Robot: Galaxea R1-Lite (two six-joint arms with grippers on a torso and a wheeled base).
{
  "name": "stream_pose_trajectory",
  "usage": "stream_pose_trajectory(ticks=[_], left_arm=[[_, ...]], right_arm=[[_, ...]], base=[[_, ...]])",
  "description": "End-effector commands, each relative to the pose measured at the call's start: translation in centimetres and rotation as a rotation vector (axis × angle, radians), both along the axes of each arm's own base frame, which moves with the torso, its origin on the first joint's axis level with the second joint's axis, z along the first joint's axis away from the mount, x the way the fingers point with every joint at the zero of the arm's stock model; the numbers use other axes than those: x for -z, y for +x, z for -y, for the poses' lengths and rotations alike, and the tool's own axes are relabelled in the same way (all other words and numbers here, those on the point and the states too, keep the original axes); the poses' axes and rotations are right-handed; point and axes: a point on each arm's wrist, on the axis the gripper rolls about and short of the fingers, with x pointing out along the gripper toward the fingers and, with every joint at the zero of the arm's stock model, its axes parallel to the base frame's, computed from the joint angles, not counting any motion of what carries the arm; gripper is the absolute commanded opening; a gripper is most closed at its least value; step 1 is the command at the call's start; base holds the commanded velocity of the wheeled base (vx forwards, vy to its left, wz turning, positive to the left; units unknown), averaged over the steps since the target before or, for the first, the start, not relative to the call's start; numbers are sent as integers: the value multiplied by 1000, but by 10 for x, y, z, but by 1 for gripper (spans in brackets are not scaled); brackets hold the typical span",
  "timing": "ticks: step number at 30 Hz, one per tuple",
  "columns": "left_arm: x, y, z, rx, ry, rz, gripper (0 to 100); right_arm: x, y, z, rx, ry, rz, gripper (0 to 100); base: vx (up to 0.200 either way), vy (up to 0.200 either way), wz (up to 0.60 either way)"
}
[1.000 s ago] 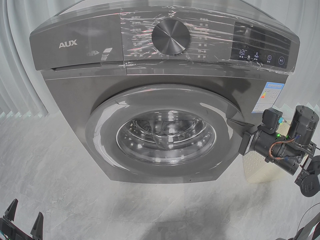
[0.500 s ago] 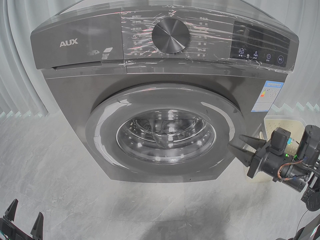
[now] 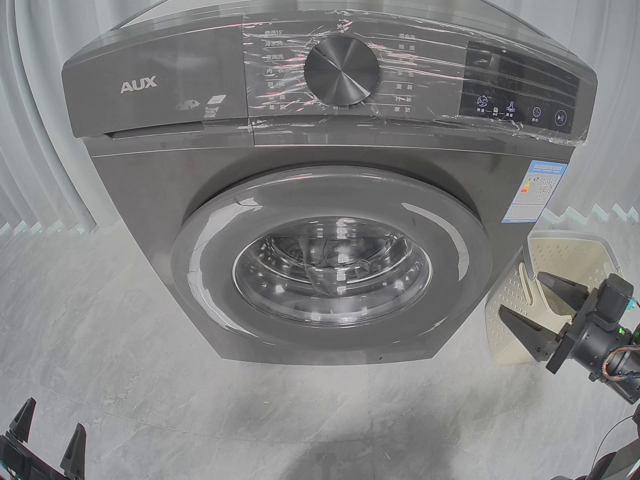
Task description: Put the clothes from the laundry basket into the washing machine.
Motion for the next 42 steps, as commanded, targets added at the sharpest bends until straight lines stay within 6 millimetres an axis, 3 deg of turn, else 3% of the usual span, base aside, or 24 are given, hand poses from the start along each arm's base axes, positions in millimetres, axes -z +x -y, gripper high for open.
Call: stream_pose_trajectory(ticks=[1,6,11,13,14,16,23,27,32,36,42], left_arm=[[5,0,0,0,3,-1,100],[5,0,0,1,-1,1,100],[5,0,0,0,-4,-1,100],[5,0,0,0,-4,-1,100],[5,0,0,0,-4,-1,100],[5,0,0,1,-4,-1,100],[5,0,0,0,-8,-1,100],[5,0,0,-2,-15,-1,100],[5,0,0,-3,-17,-1,100],[5,0,0,-5,-18,-1,100],[5,0,0,-5,-17,-1,100]], right_arm=[[1,-47,40,145,27,124,100],[-1,-80,59,255,46,205,100],[14,-120,68,290,57,239,100],[14,-120,68,290,57,239,100],[29,-139,71,295,55,241,100],[34,-146,72,313,52,259,100],[38,-152,71,370,45,283,100],[65,-162,70,400,-9,206,100],[79,-161,70,427,-35,69,100],[84,-160,73,541,-34,18,100],[84,-160,73,526,-39,16,100]], base=[[0,0,0],[0,0,0],[0,0,0],[0,0,0],[0,0,0],[0,0,0],[0,0,0],[0,0,0],[0,0,0],[0,0,0],[0,0,0]])
